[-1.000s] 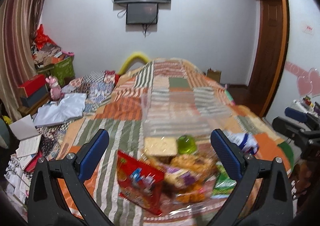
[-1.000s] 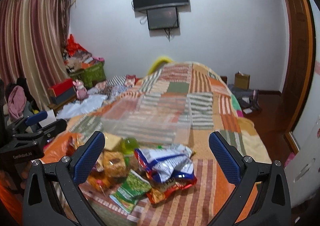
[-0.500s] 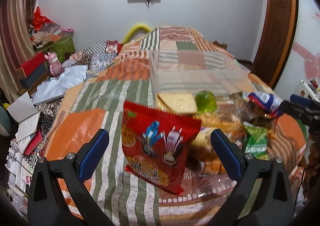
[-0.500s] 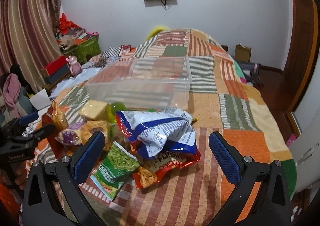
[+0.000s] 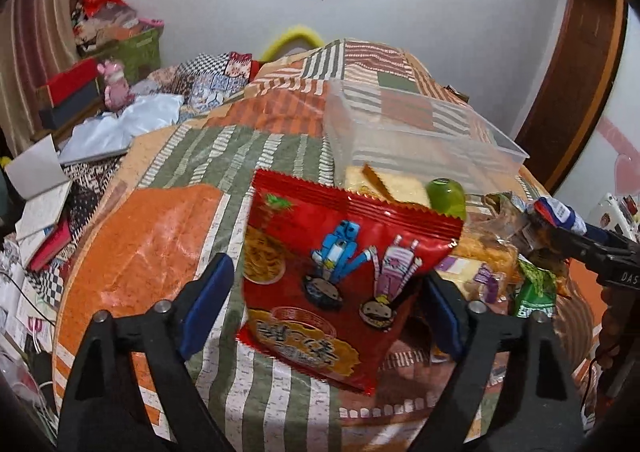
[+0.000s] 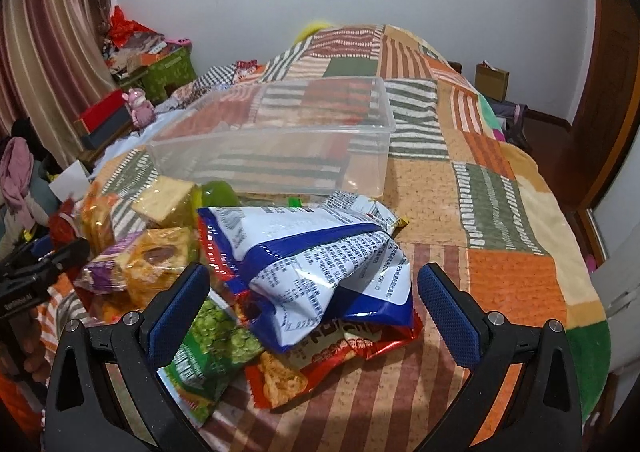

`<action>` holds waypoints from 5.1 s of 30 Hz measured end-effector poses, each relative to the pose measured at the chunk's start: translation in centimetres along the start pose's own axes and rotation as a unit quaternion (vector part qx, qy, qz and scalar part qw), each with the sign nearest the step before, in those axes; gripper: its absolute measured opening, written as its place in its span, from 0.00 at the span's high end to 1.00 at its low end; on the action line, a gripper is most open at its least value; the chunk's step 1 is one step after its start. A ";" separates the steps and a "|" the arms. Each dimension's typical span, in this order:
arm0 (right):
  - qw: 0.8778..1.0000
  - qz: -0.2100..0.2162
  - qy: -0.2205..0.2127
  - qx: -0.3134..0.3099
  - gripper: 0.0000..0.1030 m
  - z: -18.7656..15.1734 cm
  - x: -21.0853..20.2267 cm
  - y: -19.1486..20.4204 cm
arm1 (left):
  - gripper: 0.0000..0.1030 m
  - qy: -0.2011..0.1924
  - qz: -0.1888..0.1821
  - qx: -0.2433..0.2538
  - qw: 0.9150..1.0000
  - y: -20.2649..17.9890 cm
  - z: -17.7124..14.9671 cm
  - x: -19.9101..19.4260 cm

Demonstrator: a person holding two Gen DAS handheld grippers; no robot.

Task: Organize snacks
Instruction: 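Grasp the red chip bag with the left tool while the right tool grasps the white-and-blue bag, then lift both bags and drop them into the clear box, opening both tools, then grasp the rice-cake pack with the left tool while the right tool grasps the yellow-edged white bag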

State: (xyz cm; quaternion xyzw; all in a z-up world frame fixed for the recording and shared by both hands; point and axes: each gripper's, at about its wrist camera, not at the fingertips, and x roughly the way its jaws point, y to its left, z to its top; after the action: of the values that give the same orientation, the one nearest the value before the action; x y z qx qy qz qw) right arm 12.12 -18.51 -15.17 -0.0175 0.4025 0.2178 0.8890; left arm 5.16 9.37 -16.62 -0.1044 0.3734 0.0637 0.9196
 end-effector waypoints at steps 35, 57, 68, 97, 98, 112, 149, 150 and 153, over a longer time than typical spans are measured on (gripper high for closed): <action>0.996 0.027 -0.080 0.021 0.23 3.4 -3.7 -1.0 | 0.36 -0.091 -0.019 0.003 0.996 -0.9 6.0 -3.8; 0.994 0.029 -0.110 -0.003 0.22 11.5 0.5 -0.2 | 0.36 -0.085 -0.070 0.040 0.993 -5.8 15.5 2.0; 0.998 0.027 -0.059 -0.017 0.22 12.9 5.8 -0.3 | 0.36 -0.010 -0.070 0.039 0.997 -6.8 17.8 9.7; 0.994 -0.001 0.047 -0.101 0.20 11.6 11.6 2.2 | 0.36 0.068 -0.053 0.074 0.993 -8.6 17.2 14.6; 0.994 -0.001 0.047 -0.101 0.20 11.7 11.5 2.2 | 0.36 0.065 -0.054 0.075 0.994 -8.5 17.2 14.3; 0.995 0.001 -0.019 -0.102 0.17 12.2 4.6 2.8 | 0.29 0.009 -0.059 0.066 0.996 -7.4 17.0 6.5; 0.999 -0.019 0.034 -0.035 0.06 1.9 1.0 -3.9 | 0.11 0.082 -0.022 0.058 0.995 -0.8 3.1 3.3; 0.999 -0.017 0.039 -0.032 0.06 1.8 1.3 -4.1 | 0.11 0.085 -0.021 0.061 0.994 -0.8 2.9 3.6; 0.999 0.001 0.047 -0.015 0.06 1.8 1.9 -4.3 | 0.12 0.086 -0.023 0.062 0.994 -0.7 2.6 4.2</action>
State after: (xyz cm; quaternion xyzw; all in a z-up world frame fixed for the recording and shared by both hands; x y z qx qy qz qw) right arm 16.25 -21.33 -15.91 -0.0400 0.4405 0.2237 0.8685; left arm 10.08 9.44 -17.66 -0.0605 0.4521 0.0102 0.8899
